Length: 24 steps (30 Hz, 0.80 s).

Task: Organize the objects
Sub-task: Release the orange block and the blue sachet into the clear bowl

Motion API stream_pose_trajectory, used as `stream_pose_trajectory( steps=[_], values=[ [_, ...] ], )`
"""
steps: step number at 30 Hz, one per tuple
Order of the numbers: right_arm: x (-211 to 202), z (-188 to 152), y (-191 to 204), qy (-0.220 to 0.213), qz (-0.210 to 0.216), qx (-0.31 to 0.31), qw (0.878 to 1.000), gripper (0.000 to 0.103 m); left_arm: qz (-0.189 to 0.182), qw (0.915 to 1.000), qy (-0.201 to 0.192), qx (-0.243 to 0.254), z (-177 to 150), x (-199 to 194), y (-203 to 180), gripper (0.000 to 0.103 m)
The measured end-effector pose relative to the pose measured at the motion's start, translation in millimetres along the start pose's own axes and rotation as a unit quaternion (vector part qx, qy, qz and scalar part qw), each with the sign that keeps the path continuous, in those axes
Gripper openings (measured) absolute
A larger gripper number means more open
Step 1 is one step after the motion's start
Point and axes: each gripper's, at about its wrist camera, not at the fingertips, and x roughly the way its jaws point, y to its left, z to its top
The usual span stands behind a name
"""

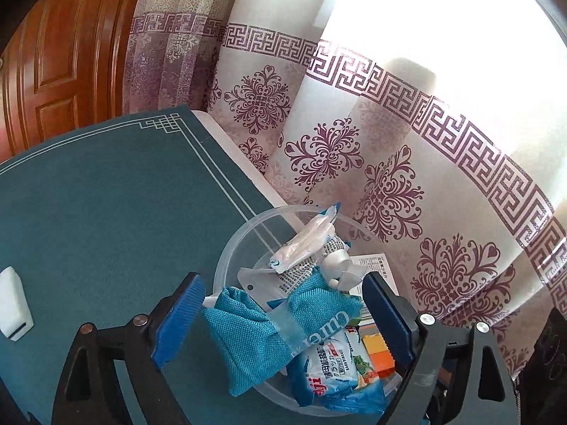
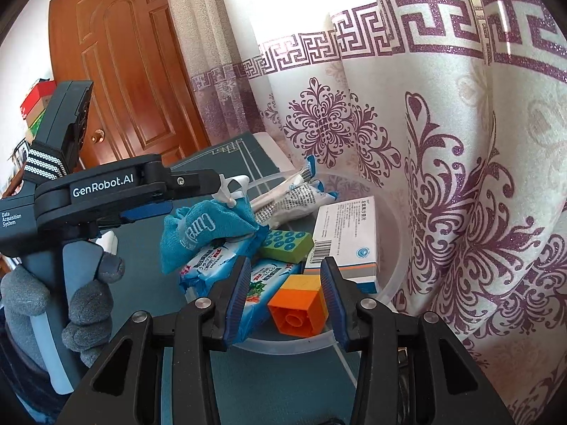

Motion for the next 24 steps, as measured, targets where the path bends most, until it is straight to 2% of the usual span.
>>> stream_pose_trajectory(
  steps=[3, 6, 12, 17, 24],
  values=[
    [-1.8, 0.0, 1.4, -0.001, 0.001, -0.001, 1.000, 0.043, 0.006, 0.9998, -0.007, -0.017, 0.2, -6.8, 10.1, 0.093],
    [-3.5, 0.0, 2.3, -0.003, 0.003, -0.001, 1.000, 0.043, 0.028, 0.9992, -0.016, -0.023, -3.2, -14.3, 19.6, 0.093],
    [-3.7, -0.3, 2.7, -0.005, 0.004, -0.002, 1.000, 0.043, 0.067, 0.9974, -0.026, 0.000, -17.3, -21.0, 26.8, 0.093],
    [-3.2, -0.7, 3.2, -0.005, 0.004, -0.003, 1.000, 0.043, 0.091, 0.9952, -0.015, 0.031, -26.6, -8.0, 18.0, 0.093],
    [-4.2, -1.3, 3.1, -0.007, 0.003, -0.003, 1.000, 0.043, 0.086, 0.9961, 0.011, 0.016, -26.3, 18.7, 15.3, 0.093]
  ],
)
